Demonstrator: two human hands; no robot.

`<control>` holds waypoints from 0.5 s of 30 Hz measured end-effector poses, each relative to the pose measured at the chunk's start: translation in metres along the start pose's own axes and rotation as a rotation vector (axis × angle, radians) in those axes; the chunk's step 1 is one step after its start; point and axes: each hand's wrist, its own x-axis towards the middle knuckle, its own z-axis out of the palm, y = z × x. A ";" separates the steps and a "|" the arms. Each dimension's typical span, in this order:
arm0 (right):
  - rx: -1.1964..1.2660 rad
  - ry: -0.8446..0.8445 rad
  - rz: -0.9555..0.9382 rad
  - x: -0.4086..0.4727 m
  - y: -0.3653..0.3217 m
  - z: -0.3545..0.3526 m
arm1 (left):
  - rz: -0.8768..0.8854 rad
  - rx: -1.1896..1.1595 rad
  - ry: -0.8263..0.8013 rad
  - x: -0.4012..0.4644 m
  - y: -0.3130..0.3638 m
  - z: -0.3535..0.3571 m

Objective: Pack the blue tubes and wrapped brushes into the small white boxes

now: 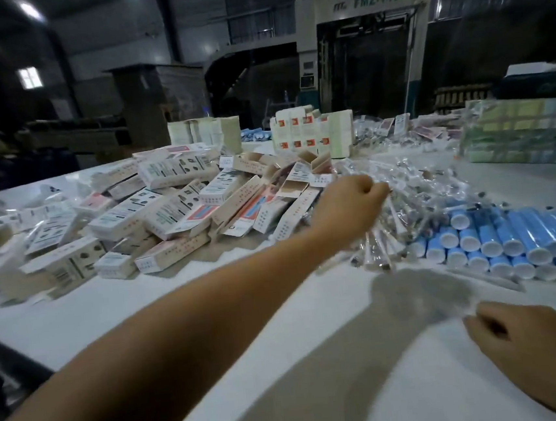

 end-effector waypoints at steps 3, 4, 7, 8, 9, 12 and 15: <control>0.042 -0.052 0.002 0.004 -0.001 0.003 | -0.047 0.492 0.081 0.034 -0.052 -0.065; 0.054 -0.044 0.005 0.005 -0.003 0.003 | -0.103 0.664 0.102 0.041 -0.073 -0.085; 0.041 -0.005 0.023 0.005 -0.006 0.002 | -0.340 0.969 0.080 0.050 -0.128 -0.129; 0.026 0.000 0.023 0.005 -0.007 0.002 | -0.401 1.004 0.047 0.051 -0.142 -0.135; 0.016 0.003 0.022 0.004 -0.008 0.002 | -0.429 1.036 0.023 0.051 -0.152 -0.139; -0.010 0.008 0.024 0.001 -0.012 -0.002 | -0.383 1.190 0.050 0.054 -0.169 -0.135; -0.022 -0.018 0.037 0.001 -0.015 -0.005 | -0.365 1.289 0.059 0.057 -0.167 -0.128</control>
